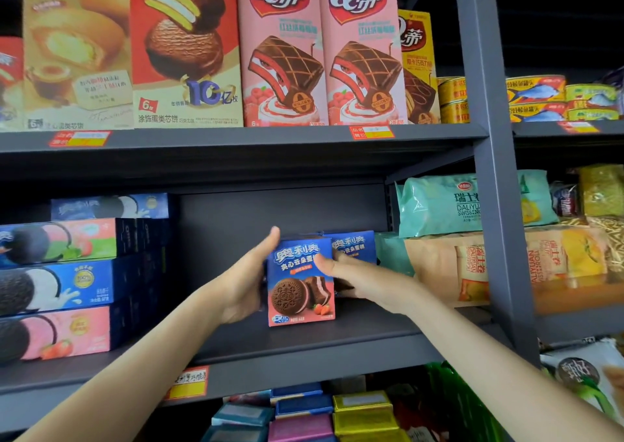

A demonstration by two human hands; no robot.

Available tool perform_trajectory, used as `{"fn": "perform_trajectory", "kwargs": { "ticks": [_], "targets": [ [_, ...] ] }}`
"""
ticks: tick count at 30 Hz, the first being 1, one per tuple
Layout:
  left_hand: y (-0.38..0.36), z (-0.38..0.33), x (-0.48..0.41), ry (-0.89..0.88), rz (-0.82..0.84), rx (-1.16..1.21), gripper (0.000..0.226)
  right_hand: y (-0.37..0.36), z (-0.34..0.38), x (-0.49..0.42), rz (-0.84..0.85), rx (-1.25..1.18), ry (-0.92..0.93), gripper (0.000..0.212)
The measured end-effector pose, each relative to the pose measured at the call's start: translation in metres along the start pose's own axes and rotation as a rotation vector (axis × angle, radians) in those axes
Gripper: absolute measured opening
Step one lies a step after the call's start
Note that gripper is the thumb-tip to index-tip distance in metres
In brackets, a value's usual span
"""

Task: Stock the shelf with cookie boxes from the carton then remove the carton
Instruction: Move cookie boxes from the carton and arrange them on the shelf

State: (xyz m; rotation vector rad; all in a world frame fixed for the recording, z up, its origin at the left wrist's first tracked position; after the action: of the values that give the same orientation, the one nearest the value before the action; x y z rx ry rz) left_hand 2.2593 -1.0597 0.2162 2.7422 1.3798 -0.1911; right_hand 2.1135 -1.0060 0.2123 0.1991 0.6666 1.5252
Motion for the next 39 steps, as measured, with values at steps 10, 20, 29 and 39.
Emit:
{"fn": "perform_trajectory", "kwargs": {
  "ticks": [10,20,29,39],
  "targets": [
    [-0.011,-0.007,-0.003,0.067,-0.029,0.223,0.098,-0.001,0.013,0.002,-0.049,0.236,0.088,0.035],
    [0.003,-0.025,0.012,-0.005,-0.092,-0.204,0.029,0.019,0.019,0.006,-0.077,0.169,0.057,0.065],
    [0.008,-0.036,0.038,-0.031,0.066,-0.351,0.07,0.024,0.036,0.025,-0.035,0.008,0.191,0.051],
    [0.002,-0.035,0.047,0.025,0.147,-0.276,0.051,0.03,0.036,0.037,0.004,0.018,0.179,0.047]
  ]
}}
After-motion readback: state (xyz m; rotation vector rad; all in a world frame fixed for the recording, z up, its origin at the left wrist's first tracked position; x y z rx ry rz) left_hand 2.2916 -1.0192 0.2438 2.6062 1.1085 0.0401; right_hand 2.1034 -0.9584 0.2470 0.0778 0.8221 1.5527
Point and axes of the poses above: each hand's wrist, its own x-axis away from the middle knuckle, its own y-axis out of the back of the hand, z = x × y, the point moved 6 cm from there along -x, towards the middle knuckle, and after that the axes turned 3 degrees about x, right-handed, at the moved point
